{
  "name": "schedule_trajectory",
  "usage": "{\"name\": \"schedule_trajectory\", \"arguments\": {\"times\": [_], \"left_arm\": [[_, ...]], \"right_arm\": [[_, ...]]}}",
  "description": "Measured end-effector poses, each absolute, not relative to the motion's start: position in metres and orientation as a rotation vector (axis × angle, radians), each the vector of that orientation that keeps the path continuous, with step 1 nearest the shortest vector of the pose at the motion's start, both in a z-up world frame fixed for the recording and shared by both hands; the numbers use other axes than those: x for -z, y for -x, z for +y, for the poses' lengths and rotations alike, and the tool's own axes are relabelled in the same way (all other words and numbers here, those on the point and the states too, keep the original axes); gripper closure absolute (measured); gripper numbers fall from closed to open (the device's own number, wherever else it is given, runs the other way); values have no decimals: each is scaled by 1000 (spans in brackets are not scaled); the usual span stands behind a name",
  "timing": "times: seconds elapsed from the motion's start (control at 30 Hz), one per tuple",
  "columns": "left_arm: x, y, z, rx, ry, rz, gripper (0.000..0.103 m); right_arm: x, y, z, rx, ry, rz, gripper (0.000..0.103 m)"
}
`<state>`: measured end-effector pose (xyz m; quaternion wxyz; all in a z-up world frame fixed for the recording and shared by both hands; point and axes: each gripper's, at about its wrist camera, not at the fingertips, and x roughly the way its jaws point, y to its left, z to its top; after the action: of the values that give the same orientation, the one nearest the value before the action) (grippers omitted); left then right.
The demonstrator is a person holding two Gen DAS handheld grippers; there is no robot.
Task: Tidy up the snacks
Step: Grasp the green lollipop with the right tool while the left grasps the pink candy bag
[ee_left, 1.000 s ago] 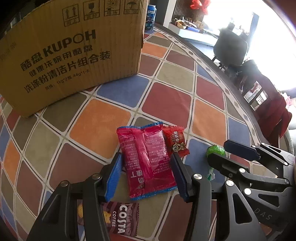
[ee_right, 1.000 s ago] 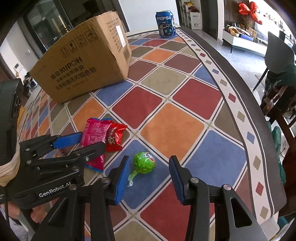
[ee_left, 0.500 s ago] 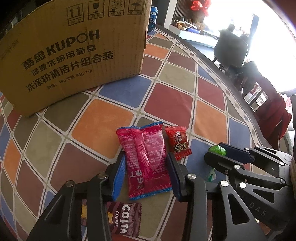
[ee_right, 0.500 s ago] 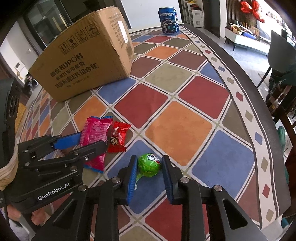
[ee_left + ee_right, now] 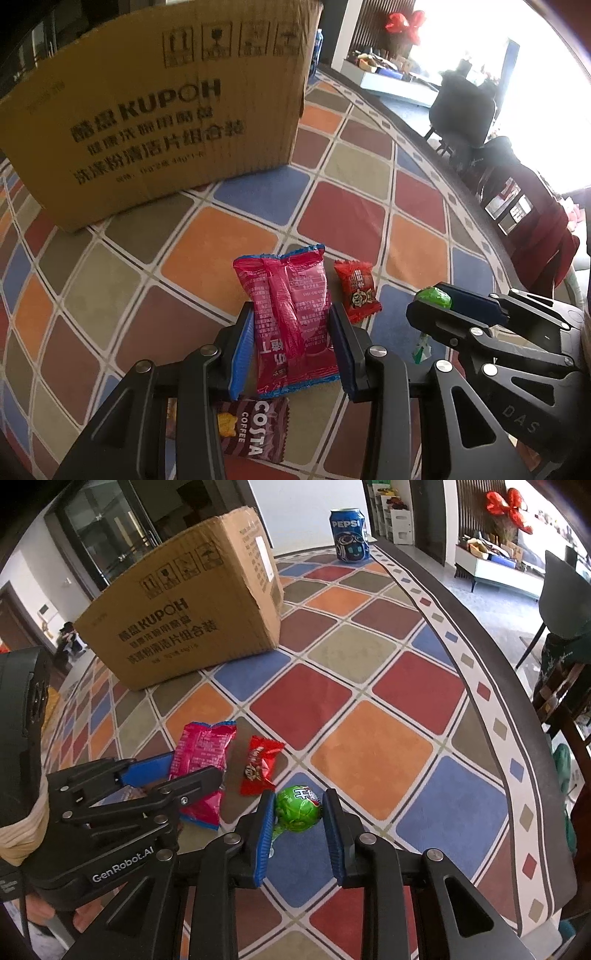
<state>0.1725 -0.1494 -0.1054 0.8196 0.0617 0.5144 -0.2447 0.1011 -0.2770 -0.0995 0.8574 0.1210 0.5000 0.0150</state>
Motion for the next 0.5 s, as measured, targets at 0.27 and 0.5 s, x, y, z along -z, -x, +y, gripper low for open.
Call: {"name": "schedule_trajectory", "arguments": {"times": [0.27,0.5], "left_arm": [[84,-171,-139,511,-105,1047,64],[59,-173,-126,502,-70,987,64]], "right_arm": [[88,-103,-270,-53,-239,1024,76],[65,-106,-263,-71,-221,974,76]]}}
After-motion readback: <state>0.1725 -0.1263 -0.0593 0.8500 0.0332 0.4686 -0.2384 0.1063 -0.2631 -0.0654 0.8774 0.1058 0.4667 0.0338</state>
